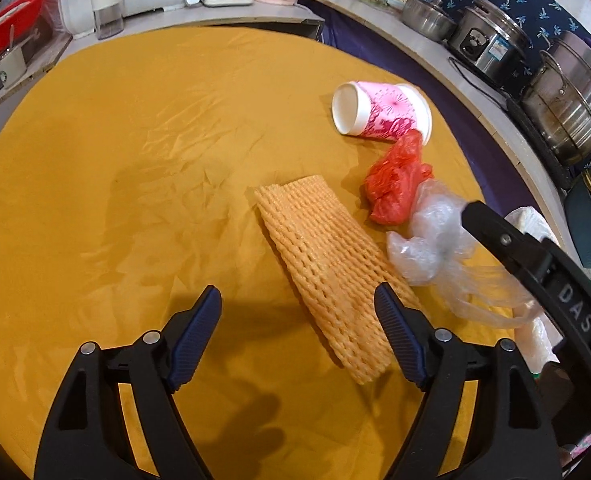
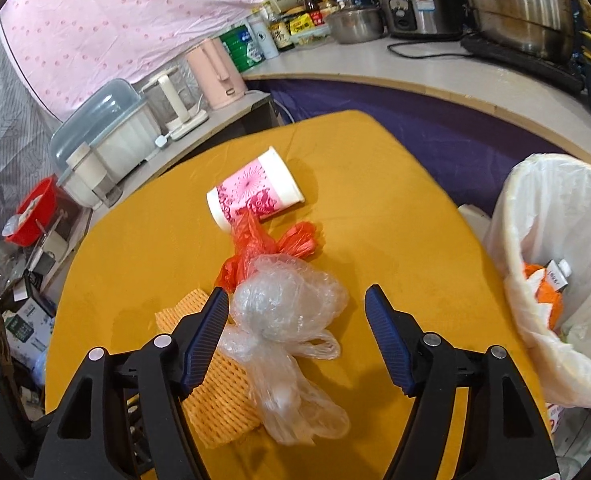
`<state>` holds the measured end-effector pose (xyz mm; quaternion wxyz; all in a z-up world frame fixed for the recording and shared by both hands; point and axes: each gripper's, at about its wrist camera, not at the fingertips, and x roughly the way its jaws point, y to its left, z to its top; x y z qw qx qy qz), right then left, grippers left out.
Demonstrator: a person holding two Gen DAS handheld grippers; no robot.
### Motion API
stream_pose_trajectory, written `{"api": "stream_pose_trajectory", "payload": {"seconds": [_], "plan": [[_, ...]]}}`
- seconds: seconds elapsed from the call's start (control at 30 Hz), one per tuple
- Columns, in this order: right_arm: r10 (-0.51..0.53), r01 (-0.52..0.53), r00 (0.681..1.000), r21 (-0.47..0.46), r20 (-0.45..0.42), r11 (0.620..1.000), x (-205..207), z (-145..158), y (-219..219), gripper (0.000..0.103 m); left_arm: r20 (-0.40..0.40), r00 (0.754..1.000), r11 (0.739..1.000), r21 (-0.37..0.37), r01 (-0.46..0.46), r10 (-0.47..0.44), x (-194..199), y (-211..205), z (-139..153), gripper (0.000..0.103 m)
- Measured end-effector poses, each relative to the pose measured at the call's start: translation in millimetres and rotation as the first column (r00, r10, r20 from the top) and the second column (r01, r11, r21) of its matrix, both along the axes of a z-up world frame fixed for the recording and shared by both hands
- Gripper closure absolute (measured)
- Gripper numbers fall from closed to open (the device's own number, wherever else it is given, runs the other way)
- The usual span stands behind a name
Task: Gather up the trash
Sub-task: 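Grasp the clear bag with the right tool while the left tool grasps the foam net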
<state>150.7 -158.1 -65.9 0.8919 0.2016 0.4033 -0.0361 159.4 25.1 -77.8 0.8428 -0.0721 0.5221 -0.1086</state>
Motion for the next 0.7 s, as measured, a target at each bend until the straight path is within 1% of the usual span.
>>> {"api": "stream_pose_trajectory", "payload": {"seconds": [0.2, 0.23, 0.27, 0.3, 0.33, 0.37, 0.5, 0.63, 0.67, 0.7], "plan": [[0.008, -0.008, 0.999, 0.001, -0.037, 1.000, 10.1, -19.8, 4.5, 0.035, -0.025, 1.000, 1.000, -0.008, -0.004, 0.004, 7.0, 4.4, -12.2, 0.028], [0.006, -0.006, 0.999, 0.000, -0.037, 1.000, 8.8, -22.6, 3.7, 0.040, -0.026, 1.000, 1.000, -0.008, -0.004, 0.004, 7.8, 4.8, -13.2, 0.028], [0.008, -0.008, 0.999, -0.002, -0.039, 1.000, 8.4, -24.1, 3.1, 0.053, -0.026, 1.000, 1.000, -0.010, -0.004, 0.003, 8.4, 5.2, -13.8, 0.028], [0.012, -0.013, 0.999, -0.003, -0.046, 1.000, 7.4, -26.4, 1.9, 0.059, -0.026, 1.000, 1.000, -0.010, -0.005, 0.004, 8.8, 4.8, -14.1, 0.028], [0.012, -0.012, 0.999, 0.002, -0.046, 1.000, 5.5, -27.6, -0.4, 0.068, -0.025, 1.000, 1.000, -0.011, -0.006, 0.005, 9.3, 4.5, -14.4, 0.027], [0.008, -0.008, 0.999, 0.008, -0.042, 1.000, 3.7, -27.9, -2.2, 0.071, -0.022, 1.000, 1.000, -0.016, -0.005, 0.004, 9.9, 4.0, -14.4, 0.027], [-0.020, 0.021, 1.000, 0.025, -0.024, 0.999, -9.2, -24.8, -12.4, 0.074, -0.020, 1.000, 1.000, -0.027, 0.005, -0.006, 13.8, -4.1, -15.6, 0.027], [-0.037, 0.038, 0.999, 0.047, -0.023, 0.998, -20.2, -23.0, -22.5, 0.074, 0.006, 1.000, 1.000, 0.000, 0.021, -0.021, 13.3, -16.0, -17.0, 0.027], [-0.035, 0.036, 0.999, 0.048, -0.025, 0.998, -21.4, -23.1, -23.0, 0.074, 0.010, 1.000, 1.000, 0.000, 0.028, -0.028, 12.5, -18.8, -17.0, 0.028], [-0.034, 0.036, 0.999, 0.047, -0.030, 0.998, -23.1, -23.9, -23.3, 0.074, 0.011, 0.999, 1.000, -0.003, 0.031, -0.031, 12.1, -20.8, -16.3, 0.035]]}}
